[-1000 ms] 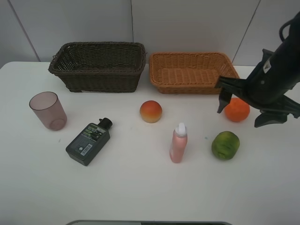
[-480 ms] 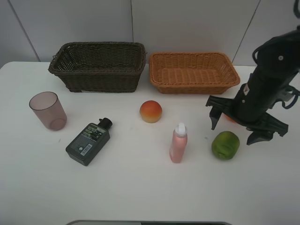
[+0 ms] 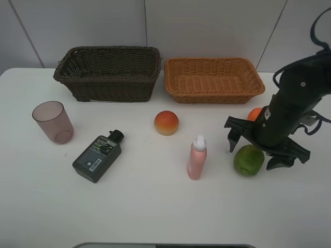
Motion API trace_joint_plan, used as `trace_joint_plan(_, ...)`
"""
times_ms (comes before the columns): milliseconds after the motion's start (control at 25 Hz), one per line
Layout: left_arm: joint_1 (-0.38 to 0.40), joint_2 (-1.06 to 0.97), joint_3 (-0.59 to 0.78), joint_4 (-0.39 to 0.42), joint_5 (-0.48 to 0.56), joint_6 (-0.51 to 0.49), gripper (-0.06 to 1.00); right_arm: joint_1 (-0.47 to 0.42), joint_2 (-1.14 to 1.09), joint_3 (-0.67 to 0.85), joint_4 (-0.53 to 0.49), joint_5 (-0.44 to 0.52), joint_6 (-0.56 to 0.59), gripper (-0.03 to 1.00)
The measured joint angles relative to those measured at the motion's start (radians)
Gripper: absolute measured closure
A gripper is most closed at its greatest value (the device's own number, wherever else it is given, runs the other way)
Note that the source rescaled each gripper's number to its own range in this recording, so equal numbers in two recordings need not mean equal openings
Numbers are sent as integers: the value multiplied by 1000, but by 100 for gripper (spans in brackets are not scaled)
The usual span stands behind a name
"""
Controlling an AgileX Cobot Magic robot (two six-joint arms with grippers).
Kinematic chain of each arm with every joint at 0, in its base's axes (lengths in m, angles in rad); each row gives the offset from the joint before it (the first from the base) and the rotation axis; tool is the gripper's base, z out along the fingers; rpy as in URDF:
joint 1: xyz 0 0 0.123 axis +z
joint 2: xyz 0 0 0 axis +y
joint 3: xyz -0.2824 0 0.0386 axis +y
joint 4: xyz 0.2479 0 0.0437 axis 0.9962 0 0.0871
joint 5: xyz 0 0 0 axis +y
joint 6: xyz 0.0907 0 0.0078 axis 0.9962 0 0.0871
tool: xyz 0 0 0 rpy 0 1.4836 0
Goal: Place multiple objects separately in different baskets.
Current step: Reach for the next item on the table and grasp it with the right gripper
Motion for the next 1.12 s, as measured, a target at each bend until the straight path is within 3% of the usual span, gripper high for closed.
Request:
trace_joint_plan(480, 0, 0, 0, 0, 0, 0, -1, 35, 75, 1, 7, -53, 11, 12)
trace_joint_plan(640, 0, 0, 0, 0, 0, 0, -1, 35, 80, 1, 7, -53, 12, 24)
trace_joint_plan(760, 0, 0, 0, 1, 0, 0, -1, 35, 80, 1, 6, -53, 12, 48)
trace_joint_plan(1120, 0, 0, 0, 1, 0, 0, -1, 35, 80, 1, 5, -27, 12, 48)
